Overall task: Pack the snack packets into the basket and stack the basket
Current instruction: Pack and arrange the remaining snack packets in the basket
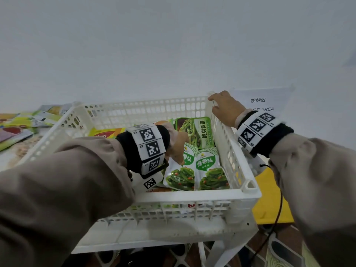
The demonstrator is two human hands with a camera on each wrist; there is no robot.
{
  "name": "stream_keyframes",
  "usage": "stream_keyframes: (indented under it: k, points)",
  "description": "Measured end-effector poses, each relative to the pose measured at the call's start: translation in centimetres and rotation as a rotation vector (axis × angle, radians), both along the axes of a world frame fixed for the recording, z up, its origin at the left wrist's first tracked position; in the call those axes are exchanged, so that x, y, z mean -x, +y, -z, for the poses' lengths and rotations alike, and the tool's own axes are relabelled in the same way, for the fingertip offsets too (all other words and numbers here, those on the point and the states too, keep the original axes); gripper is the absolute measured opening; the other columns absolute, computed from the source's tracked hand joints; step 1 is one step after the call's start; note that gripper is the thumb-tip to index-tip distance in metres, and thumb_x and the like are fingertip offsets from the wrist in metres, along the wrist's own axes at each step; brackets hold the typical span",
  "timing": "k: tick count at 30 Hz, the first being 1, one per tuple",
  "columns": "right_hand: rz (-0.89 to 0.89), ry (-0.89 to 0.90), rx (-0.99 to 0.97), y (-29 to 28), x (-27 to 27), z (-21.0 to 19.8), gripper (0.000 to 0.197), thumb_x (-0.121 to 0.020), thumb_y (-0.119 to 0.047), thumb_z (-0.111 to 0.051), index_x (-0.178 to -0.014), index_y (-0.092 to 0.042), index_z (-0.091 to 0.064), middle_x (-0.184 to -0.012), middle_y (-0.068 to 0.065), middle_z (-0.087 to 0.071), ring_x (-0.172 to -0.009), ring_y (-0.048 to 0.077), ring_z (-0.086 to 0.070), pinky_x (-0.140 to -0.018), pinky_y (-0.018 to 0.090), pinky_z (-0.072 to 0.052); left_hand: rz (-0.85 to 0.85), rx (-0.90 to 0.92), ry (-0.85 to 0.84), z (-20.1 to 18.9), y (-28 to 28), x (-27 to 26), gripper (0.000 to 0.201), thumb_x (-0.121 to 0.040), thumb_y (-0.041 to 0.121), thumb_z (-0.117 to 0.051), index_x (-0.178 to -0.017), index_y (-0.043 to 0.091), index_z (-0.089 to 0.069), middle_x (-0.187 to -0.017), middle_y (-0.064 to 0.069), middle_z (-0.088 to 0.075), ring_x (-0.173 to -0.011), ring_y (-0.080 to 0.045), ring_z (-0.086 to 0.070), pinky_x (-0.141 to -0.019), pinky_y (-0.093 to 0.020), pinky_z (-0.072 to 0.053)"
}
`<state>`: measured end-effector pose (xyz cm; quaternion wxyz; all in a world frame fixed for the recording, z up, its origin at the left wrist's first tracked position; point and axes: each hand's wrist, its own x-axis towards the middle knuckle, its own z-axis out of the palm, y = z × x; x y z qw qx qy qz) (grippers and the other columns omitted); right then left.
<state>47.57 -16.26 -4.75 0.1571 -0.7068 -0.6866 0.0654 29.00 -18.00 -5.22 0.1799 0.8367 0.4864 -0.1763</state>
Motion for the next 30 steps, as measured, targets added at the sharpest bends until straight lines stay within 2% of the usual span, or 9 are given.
stream_keyframes:
  k: [2,5,7,10,13,18,22,26,30]
  points:
    - [0.001,0.004,0.002,0.0,0.0,0.0,0.042,-0.096,-0.014,-0.033,-0.138,-0.014,-0.036,-0.141,0.013,-0.030,-0.108,0.035,-0.054,-0.090,0.037,-0.043,0.019,-0.023,0.005,-0.1,0.1,-0.3,0.054,-0.079,0.024,-0.070,-0.128,0.011,-0.051,-0.120,-0.009,-0.061,-0.094,-0.018,-0.057,-0.087,-0.032,-0.051]
    - [0.006,0.011,0.002,-0.1,0.0,0.0,0.041,-0.096,-0.014,-0.033,-0.137,-0.014,-0.037,-0.140,0.012,-0.031,-0.107,0.034,-0.054,-0.090,0.037,-0.043,-0.033,0.055,-0.022,-1.1,0.4,-0.3,0.052,-0.084,0.026,-0.065,-0.129,0.006,-0.049,-0.084,-0.007,-0.064,-0.067,-0.017,-0.054,-0.062,-0.025,-0.047]
    - [0.006,0.019,0.001,-0.1,0.0,0.1,0.041,-0.096,-0.015,-0.033,-0.137,-0.014,-0.037,-0.140,0.012,-0.031,-0.108,0.034,-0.054,-0.091,0.037,-0.043,-0.136,0.182,-0.145,-2.1,0.8,0.0,0.047,-0.085,0.020,-0.064,-0.127,0.006,-0.050,-0.067,-0.002,-0.057,-0.055,-0.011,-0.049,-0.059,-0.020,-0.046]
    - [0.007,0.029,0.003,-0.2,0.0,0.1,0.041,-0.096,-0.014,-0.032,-0.136,-0.014,-0.038,-0.140,0.012,-0.030,-0.108,0.034,-0.054,-0.091,0.037,-0.043,-0.227,0.302,-0.270,-3.1,1.5,1.1,0.050,-0.086,0.016,-0.063,-0.132,0.013,-0.045,-0.093,-0.006,-0.063,-0.067,-0.011,-0.058,-0.081,-0.026,-0.051]
    - [0.004,0.038,0.004,-0.2,0.0,0.1,0.040,-0.096,-0.013,-0.032,-0.136,-0.014,-0.038,-0.140,0.012,-0.030,-0.109,0.034,-0.053,-0.092,0.036,-0.042,-0.228,0.393,-0.294,-3.4,2.0,1.7,0.054,-0.088,0.011,-0.059,-0.138,0.011,-0.037,-0.132,-0.014,-0.050,-0.083,-0.013,-0.064,-0.081,-0.022,-0.053]
    - [0.000,0.039,0.001,-0.3,0.0,0.0,0.040,-0.097,-0.013,-0.032,-0.136,-0.013,-0.039,-0.140,0.013,-0.030,-0.110,0.034,-0.053,-0.091,0.035,-0.042,-0.190,0.485,-0.307,-4.0,2.1,1.9,0.054,-0.090,0.008,-0.055,-0.139,0.012,-0.034,-0.136,-0.011,-0.049,-0.110,-0.024,-0.059,-0.097,-0.034,-0.048]
    - [0.006,0.043,-0.003,-0.3,0.1,0.0,0.040,-0.096,-0.013,-0.032,-0.135,-0.014,-0.040,-0.140,0.012,-0.031,-0.109,0.033,-0.053,-0.090,0.034,-0.042,-0.162,0.481,-0.408,-5.1,2.5,1.7,0.032,-0.091,0.002,-0.050,-0.122,0.008,-0.050,-0.097,-0.002,-0.066,-0.065,-0.006,-0.067,-0.060,-0.016,-0.055]
    - [0.010,0.042,-0.001,-0.2,0.1,0.0,0.039,-0.096,-0.013,-0.033,-0.135,-0.014,-0.040,-0.140,0.011,-0.030,-0.110,0.033,-0.053,-0.090,0.035,-0.041,-0.122,0.475,-0.421,-5.6,2.4,1.4,0.019,-0.091,0.002,-0.049,-0.103,0.015,-0.055,-0.091,-0.001,-0.067,-0.069,-0.005,-0.067,-0.067,-0.016,-0.055]
    - [0.010,0.034,0.002,-0.3,0.0,0.0,0.039,-0.096,-0.013,-0.033,-0.135,-0.014,-0.041,-0.140,0.012,-0.030,-0.111,0.034,-0.053,-0.092,0.036,-0.043,-0.102,0.567,-0.333,-4.5,1.2,0.5,0.016,-0.093,-0.002,-0.044,-0.096,0.012,-0.052,-0.084,-0.005,-0.065,-0.063,-0.009,-0.067,-0.053,-0.015,-0.055]
